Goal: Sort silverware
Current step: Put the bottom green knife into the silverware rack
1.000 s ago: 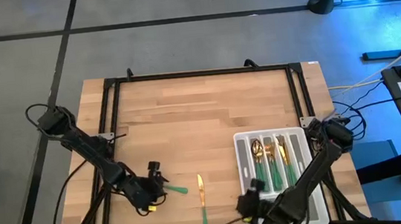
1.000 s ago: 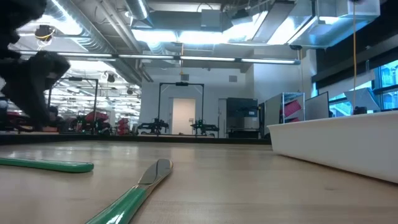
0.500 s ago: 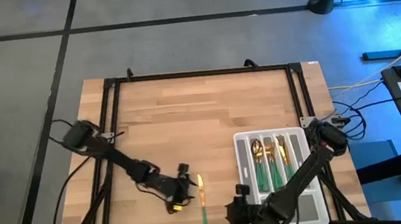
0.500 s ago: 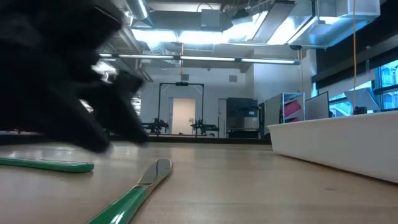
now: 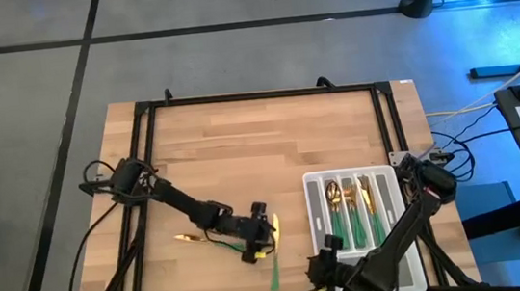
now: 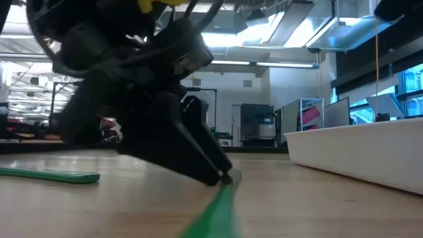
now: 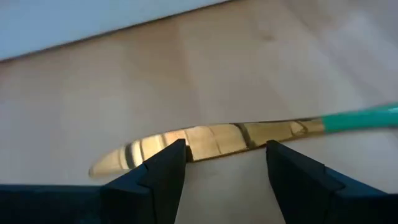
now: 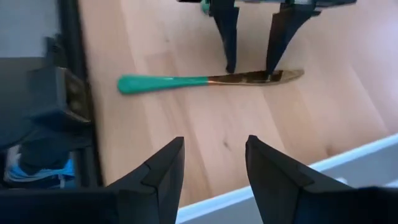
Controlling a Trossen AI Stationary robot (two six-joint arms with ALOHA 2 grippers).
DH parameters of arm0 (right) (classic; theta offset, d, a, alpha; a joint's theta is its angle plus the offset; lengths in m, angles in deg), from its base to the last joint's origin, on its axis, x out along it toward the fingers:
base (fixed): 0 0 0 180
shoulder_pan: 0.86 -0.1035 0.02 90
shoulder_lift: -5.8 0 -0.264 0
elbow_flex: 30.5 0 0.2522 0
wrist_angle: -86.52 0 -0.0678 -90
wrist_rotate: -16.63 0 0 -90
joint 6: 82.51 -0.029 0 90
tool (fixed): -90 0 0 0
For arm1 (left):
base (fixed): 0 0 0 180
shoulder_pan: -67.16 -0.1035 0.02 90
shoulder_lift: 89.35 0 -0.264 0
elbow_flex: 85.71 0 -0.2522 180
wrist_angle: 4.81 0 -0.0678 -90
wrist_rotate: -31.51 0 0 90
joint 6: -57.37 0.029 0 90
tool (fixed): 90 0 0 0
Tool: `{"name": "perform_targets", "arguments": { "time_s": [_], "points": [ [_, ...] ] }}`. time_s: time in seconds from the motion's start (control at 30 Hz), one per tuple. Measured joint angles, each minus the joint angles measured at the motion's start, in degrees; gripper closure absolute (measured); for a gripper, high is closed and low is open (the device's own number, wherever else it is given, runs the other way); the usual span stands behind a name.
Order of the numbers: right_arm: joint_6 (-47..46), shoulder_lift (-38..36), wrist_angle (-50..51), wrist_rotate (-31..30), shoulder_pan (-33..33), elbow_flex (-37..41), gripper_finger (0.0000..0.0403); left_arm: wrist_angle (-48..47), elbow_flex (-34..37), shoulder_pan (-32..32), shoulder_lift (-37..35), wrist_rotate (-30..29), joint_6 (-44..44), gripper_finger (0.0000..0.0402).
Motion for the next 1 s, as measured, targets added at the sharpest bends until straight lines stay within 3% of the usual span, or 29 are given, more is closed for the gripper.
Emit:
{"name": "perform_targets", "arguments": {
  "time_s": [0.1,0.23,0.53,0.77,1.0],
  "points": [
    [-1.7,0.0,1.7,0.4,0.1,0.0,0.0233,-0.9,0.2,-0.1,-2.2,-0.9,3.5,0.0196],
    [-5.5,0.0,3.6,0.5,-0.6,0.0,0.0233,0.9,-0.4,-1.3,-4.0,5.8,3.7,0.0196],
    [-13.3,0.0,4.1,0.0,-2.2,0.0,0.0233,-1.3,-4.7,-4.9,3.2,10.6,11.7,0.0253],
    [-13.3,0.0,4.2,-1.9,-2.6,0.0,0.0233,-13.7,-5.1,-7.5,1.6,2.7,-2.4,0.0311],
    [-8.2,0.0,4.2,-4.6,-0.2,0.0,0.0233,-30.3,-2.8,-5.4,-6.2,-14.0,-15.1,0.0344]
  ]
}}
